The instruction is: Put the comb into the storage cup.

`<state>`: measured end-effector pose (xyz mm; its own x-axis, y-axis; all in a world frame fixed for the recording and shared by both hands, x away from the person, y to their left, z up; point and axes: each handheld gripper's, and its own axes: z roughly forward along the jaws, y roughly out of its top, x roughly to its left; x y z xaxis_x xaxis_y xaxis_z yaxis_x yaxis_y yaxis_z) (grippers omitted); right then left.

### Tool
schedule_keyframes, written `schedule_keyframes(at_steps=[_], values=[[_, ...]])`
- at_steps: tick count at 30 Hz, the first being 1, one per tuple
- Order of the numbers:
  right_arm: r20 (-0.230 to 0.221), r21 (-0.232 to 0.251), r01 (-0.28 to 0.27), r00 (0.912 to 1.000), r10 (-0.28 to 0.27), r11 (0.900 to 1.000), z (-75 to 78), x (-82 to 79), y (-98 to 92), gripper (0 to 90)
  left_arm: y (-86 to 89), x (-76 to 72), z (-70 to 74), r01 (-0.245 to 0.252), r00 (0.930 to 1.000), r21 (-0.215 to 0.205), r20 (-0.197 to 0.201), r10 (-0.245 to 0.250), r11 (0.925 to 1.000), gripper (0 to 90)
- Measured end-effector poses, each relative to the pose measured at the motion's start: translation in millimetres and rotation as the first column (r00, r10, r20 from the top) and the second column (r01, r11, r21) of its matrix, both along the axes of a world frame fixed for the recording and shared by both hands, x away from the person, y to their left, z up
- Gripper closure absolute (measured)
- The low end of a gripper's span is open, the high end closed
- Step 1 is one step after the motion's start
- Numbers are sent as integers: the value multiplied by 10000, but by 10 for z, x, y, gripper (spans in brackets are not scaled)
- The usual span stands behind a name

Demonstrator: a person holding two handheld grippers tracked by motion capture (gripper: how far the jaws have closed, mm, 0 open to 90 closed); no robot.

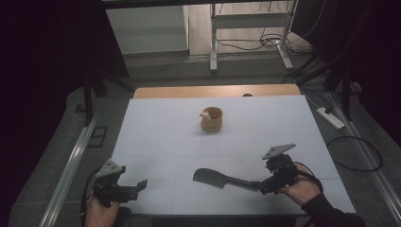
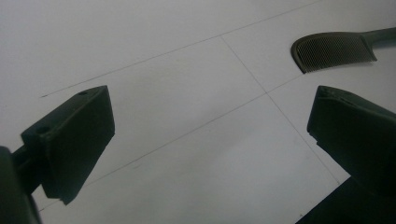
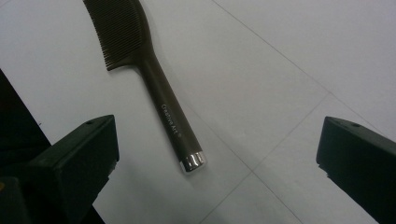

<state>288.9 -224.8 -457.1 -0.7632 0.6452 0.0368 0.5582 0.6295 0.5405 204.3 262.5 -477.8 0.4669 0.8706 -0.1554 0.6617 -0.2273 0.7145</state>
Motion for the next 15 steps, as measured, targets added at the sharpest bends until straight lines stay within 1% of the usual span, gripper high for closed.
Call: schedule_keyframes(at_steps=[6, 11, 15], values=[[-113, -111, -131, 9999, 130, 9999, -24, 31, 51, 0, 0, 1, 0, 7, 10000, -6, -18, -7, 10000, 14], [-262, -438, -304, 9992, 293, 9986, -56, 56, 135, 0, 2, 2, 0, 3, 10000, -16, -27, -3, 10000, 14], [-305, -593, -444, 9986, 427, 9973, -75, 74, 194, 0, 2, 4, 0, -7, 10000, -27, -42, 7, 10000, 15]])
